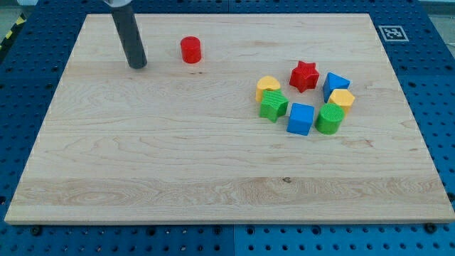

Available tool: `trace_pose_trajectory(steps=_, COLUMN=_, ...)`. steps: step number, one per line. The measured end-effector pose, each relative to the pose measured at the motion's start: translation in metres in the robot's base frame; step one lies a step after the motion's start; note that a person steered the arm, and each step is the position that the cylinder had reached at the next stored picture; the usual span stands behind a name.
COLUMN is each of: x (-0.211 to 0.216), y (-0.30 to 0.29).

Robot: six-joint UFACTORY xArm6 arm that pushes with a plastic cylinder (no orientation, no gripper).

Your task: Move the red circle slightly to right diagonally of the yellow heart

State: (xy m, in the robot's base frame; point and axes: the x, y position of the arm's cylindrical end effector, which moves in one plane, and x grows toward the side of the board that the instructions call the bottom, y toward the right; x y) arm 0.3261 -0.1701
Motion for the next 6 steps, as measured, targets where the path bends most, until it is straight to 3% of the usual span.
trace_pose_trajectory(steps=2, x=-0.018, y=0.082)
trace_pose_trajectory(steps=5, x=-0.052, y=0.076)
trace_pose_trajectory(steps=6, x=-0.012, y=0.103)
